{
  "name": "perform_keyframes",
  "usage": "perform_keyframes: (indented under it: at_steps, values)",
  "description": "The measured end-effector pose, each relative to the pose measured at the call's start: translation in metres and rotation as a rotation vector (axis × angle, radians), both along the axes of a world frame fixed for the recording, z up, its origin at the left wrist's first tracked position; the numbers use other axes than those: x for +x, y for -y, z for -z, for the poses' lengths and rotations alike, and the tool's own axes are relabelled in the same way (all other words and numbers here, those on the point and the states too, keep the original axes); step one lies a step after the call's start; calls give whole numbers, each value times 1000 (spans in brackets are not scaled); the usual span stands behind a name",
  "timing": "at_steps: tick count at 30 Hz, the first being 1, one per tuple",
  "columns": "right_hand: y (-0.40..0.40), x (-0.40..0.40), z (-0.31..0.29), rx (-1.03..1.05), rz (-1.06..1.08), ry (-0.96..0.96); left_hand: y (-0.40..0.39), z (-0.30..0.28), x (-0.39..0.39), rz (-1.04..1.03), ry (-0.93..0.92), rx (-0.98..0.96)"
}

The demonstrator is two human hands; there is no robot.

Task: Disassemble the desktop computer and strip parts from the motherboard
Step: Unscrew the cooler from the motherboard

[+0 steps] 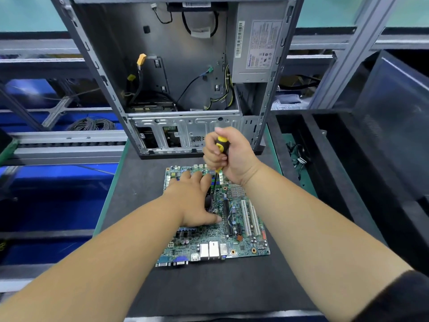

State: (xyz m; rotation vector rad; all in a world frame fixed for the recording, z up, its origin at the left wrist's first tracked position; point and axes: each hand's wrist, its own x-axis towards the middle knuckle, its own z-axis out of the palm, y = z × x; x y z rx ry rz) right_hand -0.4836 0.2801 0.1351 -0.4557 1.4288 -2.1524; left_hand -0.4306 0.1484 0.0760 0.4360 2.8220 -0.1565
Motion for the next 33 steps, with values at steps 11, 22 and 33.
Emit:
perform_keyframes:
  at_steps: [11,22,33]
  values:
    - [5,43,29,-53,563,-51,0,1,0,-7,10,27]
    - [7,6,1,85,24,-58,0,-2,2,-12,15,16]
    - [-4,27,21,99,477,-55,0,0,1,-5,5,-1]
